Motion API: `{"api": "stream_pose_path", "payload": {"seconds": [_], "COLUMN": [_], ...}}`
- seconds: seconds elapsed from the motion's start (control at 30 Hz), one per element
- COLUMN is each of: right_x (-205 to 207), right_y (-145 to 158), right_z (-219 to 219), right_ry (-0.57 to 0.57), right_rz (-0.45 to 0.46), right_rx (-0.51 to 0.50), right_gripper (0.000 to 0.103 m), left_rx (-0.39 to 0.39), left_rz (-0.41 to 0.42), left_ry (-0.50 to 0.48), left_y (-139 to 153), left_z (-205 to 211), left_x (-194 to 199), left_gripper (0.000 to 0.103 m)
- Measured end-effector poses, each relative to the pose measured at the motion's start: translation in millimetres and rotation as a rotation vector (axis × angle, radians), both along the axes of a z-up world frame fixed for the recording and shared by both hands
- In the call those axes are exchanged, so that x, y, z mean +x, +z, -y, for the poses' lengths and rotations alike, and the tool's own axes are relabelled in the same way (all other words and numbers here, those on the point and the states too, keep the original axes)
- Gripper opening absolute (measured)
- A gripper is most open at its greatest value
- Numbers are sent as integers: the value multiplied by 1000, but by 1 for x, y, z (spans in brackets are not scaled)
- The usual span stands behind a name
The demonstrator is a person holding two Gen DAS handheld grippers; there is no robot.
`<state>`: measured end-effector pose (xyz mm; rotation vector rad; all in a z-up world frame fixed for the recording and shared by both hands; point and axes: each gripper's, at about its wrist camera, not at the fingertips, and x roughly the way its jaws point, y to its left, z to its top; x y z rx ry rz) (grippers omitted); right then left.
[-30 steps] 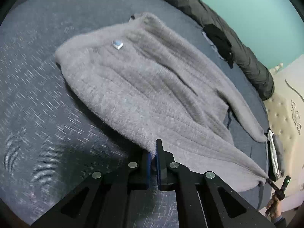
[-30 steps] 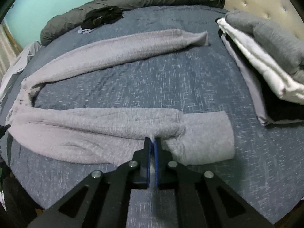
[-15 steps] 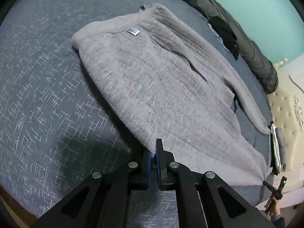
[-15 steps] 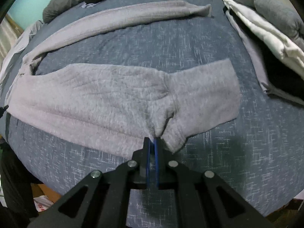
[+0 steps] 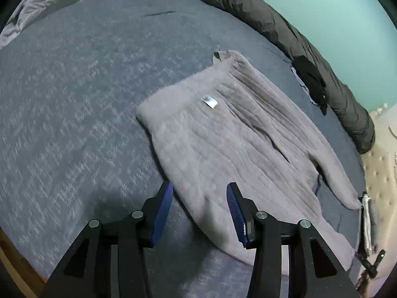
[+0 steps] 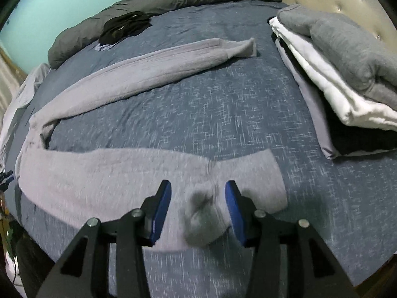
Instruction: Fold clothes
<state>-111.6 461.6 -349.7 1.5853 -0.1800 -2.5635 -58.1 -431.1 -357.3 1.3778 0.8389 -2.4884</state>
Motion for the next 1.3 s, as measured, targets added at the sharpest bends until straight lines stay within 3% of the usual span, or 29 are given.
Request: {"api": "stream_pose_path", "payload": {"seconds": [0.13, 0.5, 0.73, 0.77, 0.8, 0.83, 0.87, 0.93, 1.07, 1.2, 1.3], "right_x": [-11, -47, -67, -68, -67, -66, -66, -64, -65, -76, -79], "right_y": [-9, -35, -61, -64, -67, -69, -70, -71, -58, -51, -46], "right_z": [17, 94, 156, 162, 168, 172, 174, 178, 170, 153, 152], "right_ry": [71, 311, 504, 535, 559, 572, 581, 594, 555, 434, 411], "right_rz": [-1, 2, 66, 76, 81, 84, 87, 88, 36, 16, 18], "right_rx": [4, 20, 80, 78, 86, 97, 106, 122, 146, 214, 150], "right_gripper": [46, 46, 46, 41, 27, 19, 9, 3, 2, 0, 0], "left_rx": [-24, 27, 38, 38, 38, 36, 24, 1, -30, -37, -38], "left_rz": [0, 18, 20, 19, 19, 18, 18, 18, 19, 3, -17], "left_ry": [31, 114, 127, 125, 123, 114, 96, 58, -16, -1, 3], "left_y": [1, -18, -23, -23, -23, -22, -21, -17, -11, -5, 2], "left_z": [12, 28, 30, 31, 32, 32, 32, 32, 33, 39, 40], "left_x": [-12, -34, -41, -41, -41, -43, -45, -49, -52, -47, -42], "left_gripper": [59, 59, 59, 59, 59, 59, 59, 59, 59, 59, 59]}}
